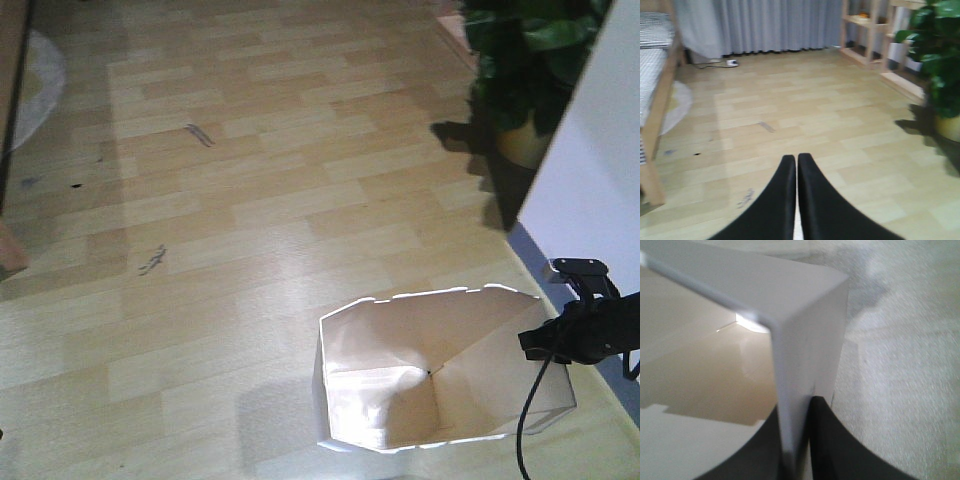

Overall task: Move trash bin to bedside with robot
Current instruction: 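Hold the bin rim with the right gripper while the base turns toward the bed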

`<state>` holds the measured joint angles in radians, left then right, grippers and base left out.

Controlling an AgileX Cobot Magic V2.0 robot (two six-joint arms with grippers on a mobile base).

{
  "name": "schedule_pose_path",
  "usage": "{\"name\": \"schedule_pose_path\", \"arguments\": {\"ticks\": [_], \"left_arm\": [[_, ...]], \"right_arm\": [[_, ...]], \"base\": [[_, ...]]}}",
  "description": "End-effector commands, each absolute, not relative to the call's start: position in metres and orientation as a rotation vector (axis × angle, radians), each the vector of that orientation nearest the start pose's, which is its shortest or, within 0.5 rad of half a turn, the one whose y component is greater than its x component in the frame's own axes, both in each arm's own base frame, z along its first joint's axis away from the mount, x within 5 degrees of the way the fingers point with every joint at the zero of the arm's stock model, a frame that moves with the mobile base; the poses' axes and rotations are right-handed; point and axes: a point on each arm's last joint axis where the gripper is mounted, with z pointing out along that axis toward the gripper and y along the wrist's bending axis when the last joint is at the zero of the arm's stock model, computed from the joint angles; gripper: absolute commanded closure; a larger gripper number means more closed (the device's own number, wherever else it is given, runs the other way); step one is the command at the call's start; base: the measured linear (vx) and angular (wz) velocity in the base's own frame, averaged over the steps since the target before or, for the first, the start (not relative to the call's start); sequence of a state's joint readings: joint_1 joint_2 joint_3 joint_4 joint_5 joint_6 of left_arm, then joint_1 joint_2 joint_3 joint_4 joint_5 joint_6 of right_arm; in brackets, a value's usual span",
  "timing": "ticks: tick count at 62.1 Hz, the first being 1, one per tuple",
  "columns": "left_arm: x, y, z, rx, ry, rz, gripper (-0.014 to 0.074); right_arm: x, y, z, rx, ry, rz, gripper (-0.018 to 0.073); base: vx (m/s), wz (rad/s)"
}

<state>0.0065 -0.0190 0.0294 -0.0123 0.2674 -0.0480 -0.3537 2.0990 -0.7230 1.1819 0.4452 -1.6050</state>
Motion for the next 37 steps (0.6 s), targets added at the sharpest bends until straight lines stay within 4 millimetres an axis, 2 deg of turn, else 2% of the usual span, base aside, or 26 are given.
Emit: {"name": "schedule_pose_path", "arguments": {"ticks": [1, 17, 37], "left_arm": [[0.0558, -0.0001, 0.1775, -0.063, 1.705, -0.054, 0.0602], [0.0558, -0.0001, 0.1775, -0.063, 1.705, -0.054, 0.0602], [0.0558, -0.0001, 0.1775, -0.063, 1.705, -0.054, 0.0602]], "right_arm": [[0.2792, -0.0519, 0.0548, -0.157, 2.726, 0.657, 0.0565], [0.2792, -0.0519, 0.0548, -0.157, 2.726, 0.657, 0.0565], [0.2792, -0.0519, 0.0548, -0.157, 2.726, 0.657, 0.0565]], "base": [[0.19, 0.51], [0.21, 0.41], [0.27, 0.22]]}}
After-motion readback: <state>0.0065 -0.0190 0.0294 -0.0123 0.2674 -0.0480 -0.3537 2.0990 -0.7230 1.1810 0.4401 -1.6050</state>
